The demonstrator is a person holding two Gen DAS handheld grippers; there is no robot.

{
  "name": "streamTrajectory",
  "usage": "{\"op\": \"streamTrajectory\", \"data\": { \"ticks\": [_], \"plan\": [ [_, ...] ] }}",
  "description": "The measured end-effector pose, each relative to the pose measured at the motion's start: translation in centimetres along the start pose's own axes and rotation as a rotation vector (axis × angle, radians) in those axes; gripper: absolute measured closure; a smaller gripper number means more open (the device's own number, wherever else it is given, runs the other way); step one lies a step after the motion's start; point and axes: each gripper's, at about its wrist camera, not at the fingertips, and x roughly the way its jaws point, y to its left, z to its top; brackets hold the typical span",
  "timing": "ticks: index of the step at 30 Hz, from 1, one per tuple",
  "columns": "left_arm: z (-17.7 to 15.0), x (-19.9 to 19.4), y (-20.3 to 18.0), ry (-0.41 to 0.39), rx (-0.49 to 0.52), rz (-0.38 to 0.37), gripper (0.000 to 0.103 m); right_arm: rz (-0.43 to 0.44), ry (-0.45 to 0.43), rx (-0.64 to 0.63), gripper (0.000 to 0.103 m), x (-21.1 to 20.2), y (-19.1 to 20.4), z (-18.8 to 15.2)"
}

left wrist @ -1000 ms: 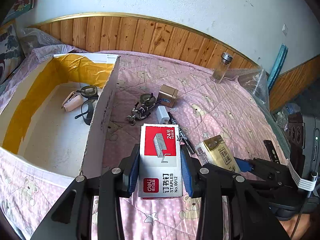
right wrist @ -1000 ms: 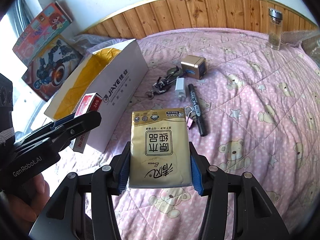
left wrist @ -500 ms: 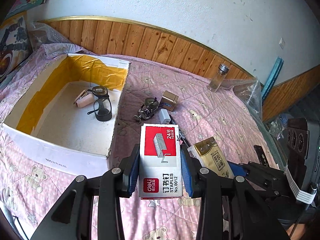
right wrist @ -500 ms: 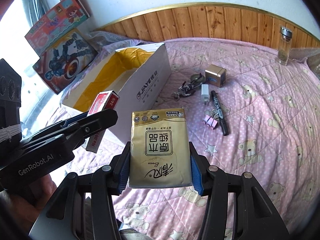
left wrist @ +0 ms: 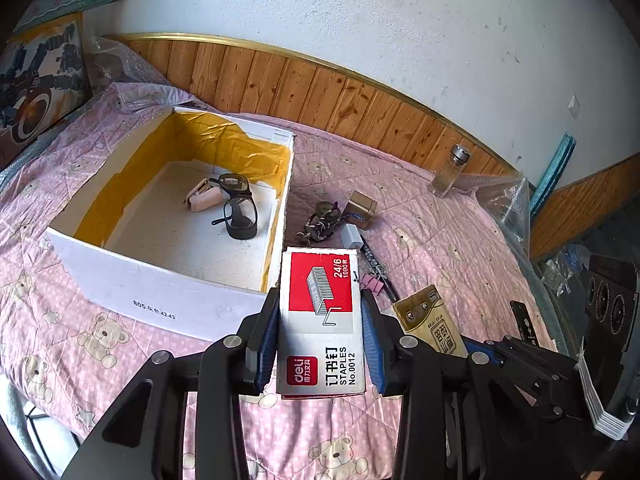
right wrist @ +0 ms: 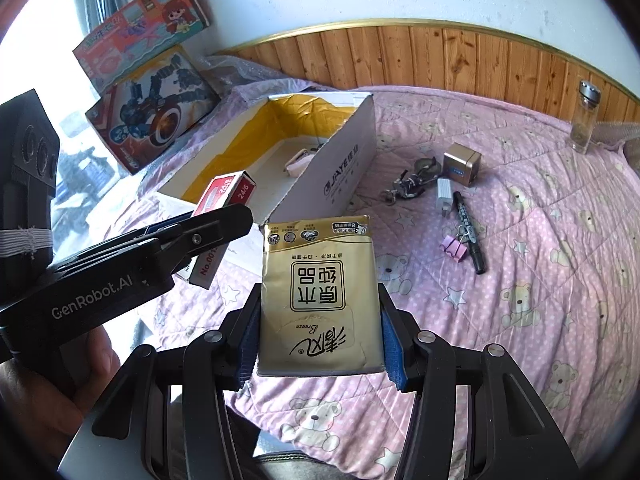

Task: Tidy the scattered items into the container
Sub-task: 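Lift the tissue pack and staples box with both tools toward the white box, then carry the staples box with the left tool while the right tool carries the tissue pack over the box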

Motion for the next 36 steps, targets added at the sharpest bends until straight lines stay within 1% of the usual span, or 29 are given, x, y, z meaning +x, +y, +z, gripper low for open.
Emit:
{"op": "streamTrajectory", "data": {
  "ticks": [4,16,26,36],
  "plan": [
    [0.1,-0.7,0.8,-0.011,-0.015,0.007,0.064,0.007,-0.003,-0.018,0.049,0.0,1.1,0.2],
    [1.2,-2.1,3.9,-0.019,-0.061,0.071,0.064,0.053,-0.010,-0.048,0.049,0.7,3.6,1.8],
    [3.4,-2.9,6.4,-0.041,-0.098,0.096,0.064,0.085,-0.013,-0.078,0.049,1.8,5.4,4.2],
    [5.8,-2.2,9.0,-0.024,-0.135,0.112,0.064,0.118,-0.006,-0.092,0.049,3.6,6.5,7.1]
  ]
}}
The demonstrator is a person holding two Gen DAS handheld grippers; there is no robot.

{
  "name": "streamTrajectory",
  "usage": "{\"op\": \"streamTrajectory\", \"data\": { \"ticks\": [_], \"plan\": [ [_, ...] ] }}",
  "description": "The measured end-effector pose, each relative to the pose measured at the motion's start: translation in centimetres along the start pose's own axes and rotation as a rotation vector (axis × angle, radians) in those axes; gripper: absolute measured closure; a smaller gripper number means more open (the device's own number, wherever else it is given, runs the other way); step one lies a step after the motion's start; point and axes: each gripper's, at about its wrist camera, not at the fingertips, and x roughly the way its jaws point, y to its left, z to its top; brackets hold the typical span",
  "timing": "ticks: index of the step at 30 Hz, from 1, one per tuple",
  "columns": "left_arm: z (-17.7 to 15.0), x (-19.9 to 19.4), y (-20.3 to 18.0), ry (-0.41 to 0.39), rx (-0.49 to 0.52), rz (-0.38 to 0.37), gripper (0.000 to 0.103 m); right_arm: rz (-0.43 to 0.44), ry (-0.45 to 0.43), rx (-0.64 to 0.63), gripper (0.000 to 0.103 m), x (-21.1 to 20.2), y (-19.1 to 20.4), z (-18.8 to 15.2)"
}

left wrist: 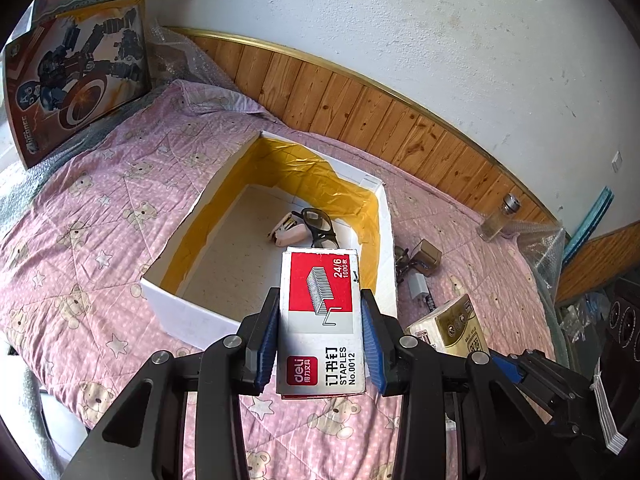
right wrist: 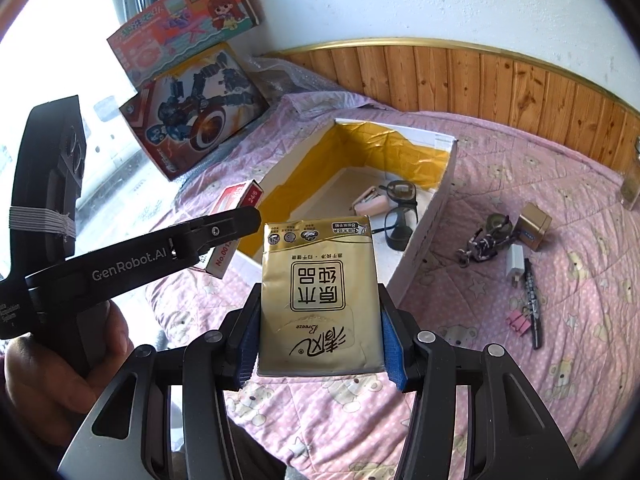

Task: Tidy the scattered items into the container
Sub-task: 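Carry the staples box with the left tool while the right tool carries the tissue pack over the box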

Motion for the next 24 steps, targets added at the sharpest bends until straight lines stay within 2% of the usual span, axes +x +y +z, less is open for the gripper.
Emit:
{"op": "streamTrajectory", "data": {
  "ticks": [12,24],
  "plan": [
    [3.1,2.3,1.1,0.034,-0.019,0.030,0.064,0.046,0.039,0.013,0.049,3.1,-1.2,3.5],
    [5.3,6.0,2.9,0.113,-0.056,0.061,0.064,0.100,0.108,0.054,0.049,7.1,-3.5,7.7]
  ]
}}
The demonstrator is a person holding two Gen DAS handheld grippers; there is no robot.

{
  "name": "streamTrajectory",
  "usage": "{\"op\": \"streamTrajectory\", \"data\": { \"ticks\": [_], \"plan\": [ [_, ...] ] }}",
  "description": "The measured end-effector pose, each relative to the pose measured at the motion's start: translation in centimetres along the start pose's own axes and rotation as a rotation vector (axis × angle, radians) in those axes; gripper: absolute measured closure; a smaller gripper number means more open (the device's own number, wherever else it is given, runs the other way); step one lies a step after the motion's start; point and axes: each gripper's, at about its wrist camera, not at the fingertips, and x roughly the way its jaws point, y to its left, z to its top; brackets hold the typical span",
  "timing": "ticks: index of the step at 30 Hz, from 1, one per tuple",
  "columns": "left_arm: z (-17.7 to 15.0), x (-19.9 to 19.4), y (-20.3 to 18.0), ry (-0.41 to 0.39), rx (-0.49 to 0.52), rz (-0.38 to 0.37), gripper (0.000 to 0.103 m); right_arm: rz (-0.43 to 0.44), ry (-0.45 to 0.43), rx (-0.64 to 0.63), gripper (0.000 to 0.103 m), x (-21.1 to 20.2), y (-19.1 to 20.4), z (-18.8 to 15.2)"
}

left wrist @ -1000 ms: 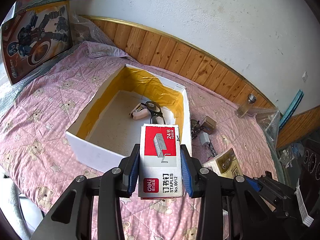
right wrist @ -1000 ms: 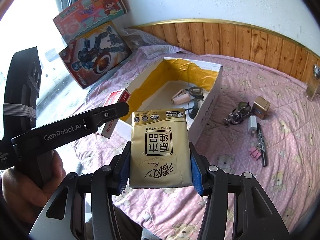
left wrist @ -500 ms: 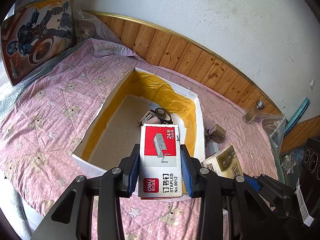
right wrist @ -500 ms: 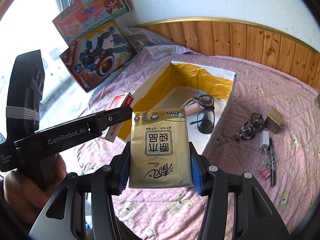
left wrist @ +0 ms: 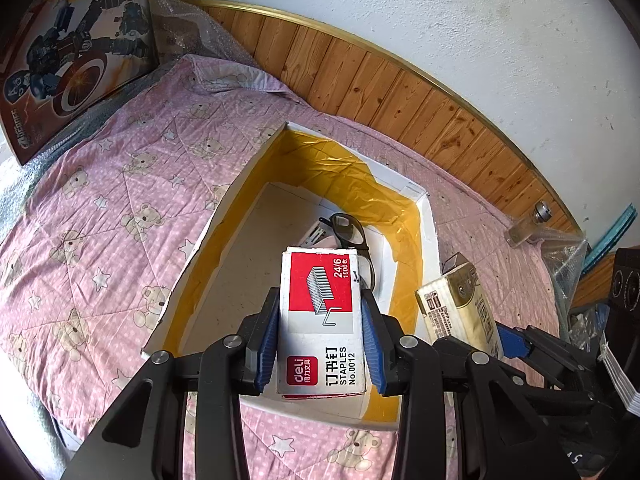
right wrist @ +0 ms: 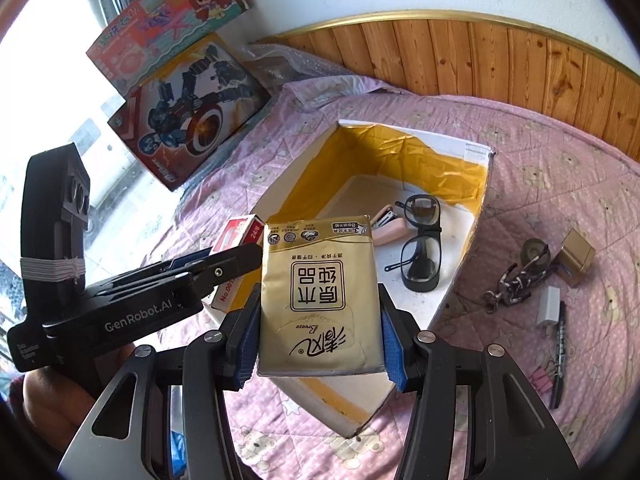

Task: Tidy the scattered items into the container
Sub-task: 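Carry the staples box with the left tool while the right tool carries the tissue pack over the box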

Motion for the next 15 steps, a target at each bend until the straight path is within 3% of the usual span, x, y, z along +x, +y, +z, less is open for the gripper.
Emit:
{"op": "streamTrajectory", "data": {
  "ticks": [15],
  "plan": [
    [2.0,3.3,0.9,0.061,-0.024,0.021,0.064,0.053,0.112,0.044,0.049,5.7,-1.7,6.4]
  ]
}}
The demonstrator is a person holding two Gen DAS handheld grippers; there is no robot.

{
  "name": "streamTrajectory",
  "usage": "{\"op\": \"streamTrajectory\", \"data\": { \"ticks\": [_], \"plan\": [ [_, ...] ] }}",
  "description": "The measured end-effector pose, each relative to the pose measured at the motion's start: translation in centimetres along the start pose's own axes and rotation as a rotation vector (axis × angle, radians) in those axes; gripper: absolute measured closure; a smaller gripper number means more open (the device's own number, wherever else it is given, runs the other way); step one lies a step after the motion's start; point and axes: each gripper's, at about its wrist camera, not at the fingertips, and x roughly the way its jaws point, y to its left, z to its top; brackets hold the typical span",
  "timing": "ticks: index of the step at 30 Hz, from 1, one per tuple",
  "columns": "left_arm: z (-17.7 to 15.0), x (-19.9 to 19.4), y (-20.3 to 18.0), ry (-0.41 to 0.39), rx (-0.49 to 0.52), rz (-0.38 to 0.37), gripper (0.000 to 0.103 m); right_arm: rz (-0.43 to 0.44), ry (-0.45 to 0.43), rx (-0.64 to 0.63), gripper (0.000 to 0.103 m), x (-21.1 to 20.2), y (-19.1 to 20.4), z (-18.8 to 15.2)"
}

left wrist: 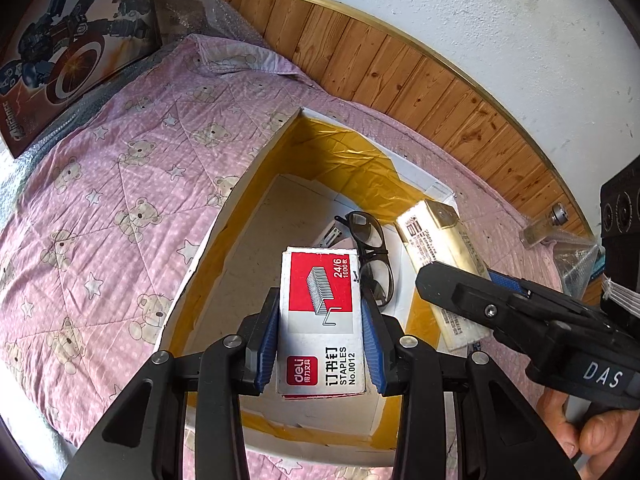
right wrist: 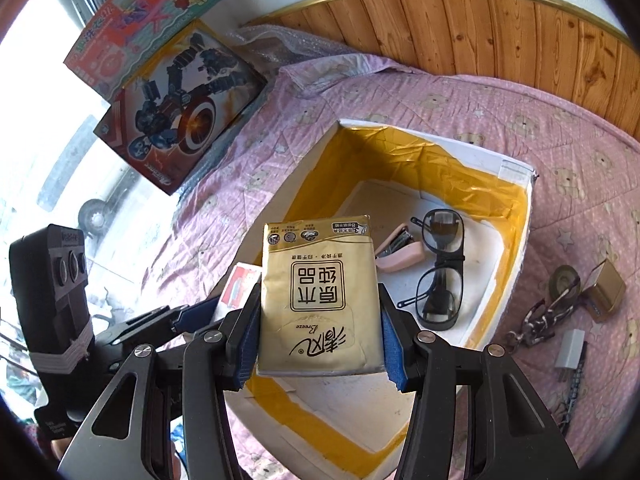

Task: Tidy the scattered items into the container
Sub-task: 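Carry the staples box with the left tool while the right tool carries the tissue pack over the box, then open the left tool to drop the staples box while the right tool releases the tissue pack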

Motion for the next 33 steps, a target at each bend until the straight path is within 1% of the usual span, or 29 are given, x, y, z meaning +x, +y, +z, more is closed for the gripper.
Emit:
{"op": "streamTrajectory", "data": {
  "ticks": [10,19,22,26,27,28,30,33],
  "plan": [
    [0.5,2.6,0.2,0.062,-0.012,-0.002,0.064,-0.041,0.079,-0.005,0.049,4.8,-1.0,4.0],
    [2.0,4.6,1.4,0.102,-0.056,-0.010,0.064,-0.095,0.135,-0.007,0.049,10.0,-1.9,6.9],
    [2.4,5.1,1.6,0.106,-0.066,-0.010,0.064,-0.104,0.141,0.001,0.049,11.5,-2.2,7.7],
    [2.9,5.8,1.8,0.111,-0.066,-0.001,0.063,-0.082,0.133,0.030,0.047,13.2,-3.0,8.4],
    [3.0,5.9,1.9,0.106,-0.068,0.012,0.063,-0.077,0.142,0.040,0.046,13.7,-3.3,8.4],
    [3.0,5.9,2.0,0.099,-0.069,0.019,0.058,-0.078,0.152,0.050,0.046,14.0,-3.6,8.5],
    [2.9,5.9,2.4,0.087,-0.071,0.020,0.057,-0.088,0.159,0.060,0.046,14.4,-3.9,8.4],
    [2.8,5.8,2.4,0.082,-0.055,0.016,0.057,-0.076,0.165,0.064,0.046,14.4,-4.1,8.4]
  ]
}}
